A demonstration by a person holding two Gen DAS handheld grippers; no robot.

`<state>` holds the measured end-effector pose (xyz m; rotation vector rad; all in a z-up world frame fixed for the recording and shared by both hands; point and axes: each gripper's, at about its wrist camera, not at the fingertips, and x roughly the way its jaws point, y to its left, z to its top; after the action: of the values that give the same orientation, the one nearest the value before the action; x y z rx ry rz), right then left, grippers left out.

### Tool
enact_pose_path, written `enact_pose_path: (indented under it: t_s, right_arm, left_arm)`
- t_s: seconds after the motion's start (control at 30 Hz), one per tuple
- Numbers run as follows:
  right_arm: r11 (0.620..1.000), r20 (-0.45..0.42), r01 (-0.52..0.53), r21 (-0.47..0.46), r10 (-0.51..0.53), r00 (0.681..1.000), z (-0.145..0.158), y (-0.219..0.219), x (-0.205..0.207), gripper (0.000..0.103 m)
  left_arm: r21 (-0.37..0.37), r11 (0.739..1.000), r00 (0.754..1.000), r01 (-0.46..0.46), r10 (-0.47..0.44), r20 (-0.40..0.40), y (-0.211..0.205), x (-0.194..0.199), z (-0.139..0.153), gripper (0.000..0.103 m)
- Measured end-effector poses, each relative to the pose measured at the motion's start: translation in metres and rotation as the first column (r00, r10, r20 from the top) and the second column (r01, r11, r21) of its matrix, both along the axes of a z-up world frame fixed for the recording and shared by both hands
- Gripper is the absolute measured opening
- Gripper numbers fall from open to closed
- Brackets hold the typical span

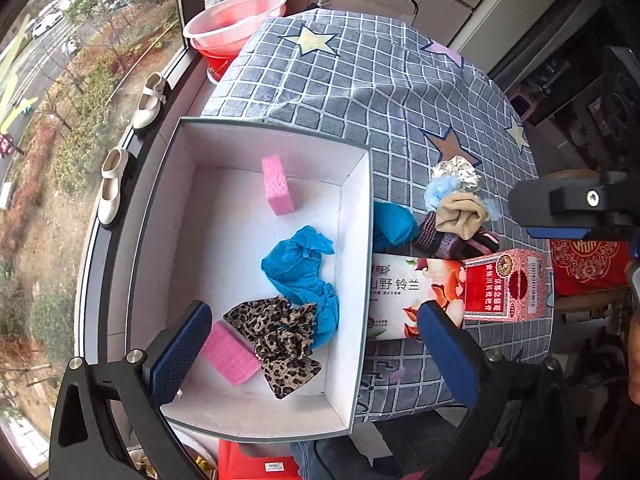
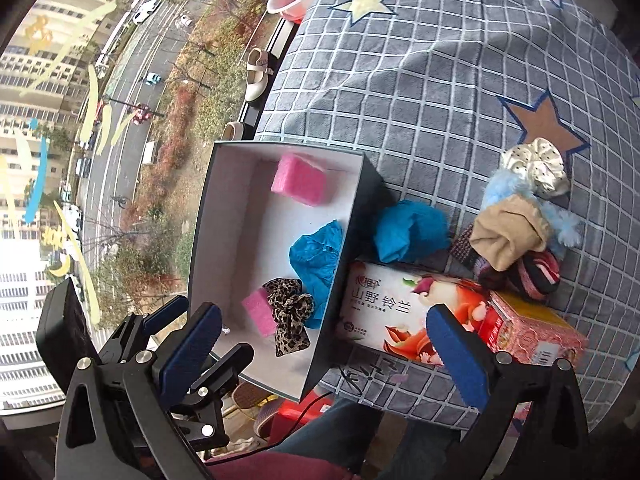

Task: Organize soft objects
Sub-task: 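Move both tools from the box back over the pile of soft items, then grasp the cream polka-dot scrunchie with the left tool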

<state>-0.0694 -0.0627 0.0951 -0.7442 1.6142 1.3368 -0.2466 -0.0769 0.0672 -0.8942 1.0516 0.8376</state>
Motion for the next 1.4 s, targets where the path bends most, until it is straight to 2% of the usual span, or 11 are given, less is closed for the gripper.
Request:
enact_pose_path:
  t_s: [0.23, 0.4, 0.53, 0.7, 0.87, 0.97, 1.1, 1.27, 1.33, 1.4]
  right_arm:
    - [0.981, -0.066, 0.192, -0.007, -0.192, 0.979, 0.022, -0.03, 0.084, 0.103]
    - [0.944, -0.046, 0.331, -0.021, -0.331, 0.942, 0.022, -0.052, 0.154, 0.103]
    - [0.916, 0.008, 0.397, -0.062, -0.397, 0.918, 0.003, -0.067, 0.199, 0.103]
    - [0.893, 0.047, 0.427, -0.143, -0.425, 0.904, -0.043, -0.08, 0.23, 0.103]
    - [0.874, 0.025, 0.435, -0.216, -0.44, 0.897, -0.085, -0.098, 0.241, 0.103]
    - [0.869, 0.0, 0.433, -0.238, -0.446, 0.895, -0.102, -0.104, 0.245, 0.103]
    - [0.864, -0.016, 0.435, -0.253, -0.453, 0.891, -0.116, -0.109, 0.251, 0.103]
    - [0.858, -0.036, 0.443, -0.259, -0.467, 0.883, -0.129, -0.114, 0.259, 0.103]
    - [0.863, -0.043, 0.436, -0.255, -0.461, 0.887, -0.132, -0.113, 0.261, 0.103]
    - [0.87, -0.047, 0.426, -0.25, -0.451, 0.892, -0.135, -0.11, 0.261, 0.103]
  left_arm:
    - [0.018, 0.997, 0.997, 0.079, -0.079, 0.006, 0.004, 0.049, 0.011, 0.103]
    - [0.024, 0.989, 0.989, 0.145, -0.145, -0.014, 0.007, 0.086, 0.011, 0.103]
    - [0.016, 0.979, 0.978, 0.205, -0.204, -0.033, 0.018, 0.12, 0.006, 0.103]
    - [-0.027, 0.958, 0.957, 0.287, -0.288, -0.042, 0.049, 0.174, -0.01, 0.103]
    - [-0.127, 0.931, 0.938, 0.341, -0.347, -0.025, 0.079, 0.238, -0.045, 0.103]
    - [-0.167, 0.915, 0.923, 0.368, -0.381, -0.056, 0.086, 0.278, -0.074, 0.103]
    - [-0.227, 0.881, 0.888, 0.416, -0.447, -0.106, 0.083, 0.321, -0.113, 0.103]
    - [-0.296, 0.853, 0.849, 0.429, -0.493, -0.189, 0.081, 0.349, -0.157, 0.102]
    - [-0.317, 0.848, 0.84, 0.424, -0.499, -0.212, 0.082, 0.353, -0.169, 0.089]
    - [-0.325, 0.853, 0.829, 0.409, -0.496, -0.259, 0.084, 0.354, -0.178, 0.067]
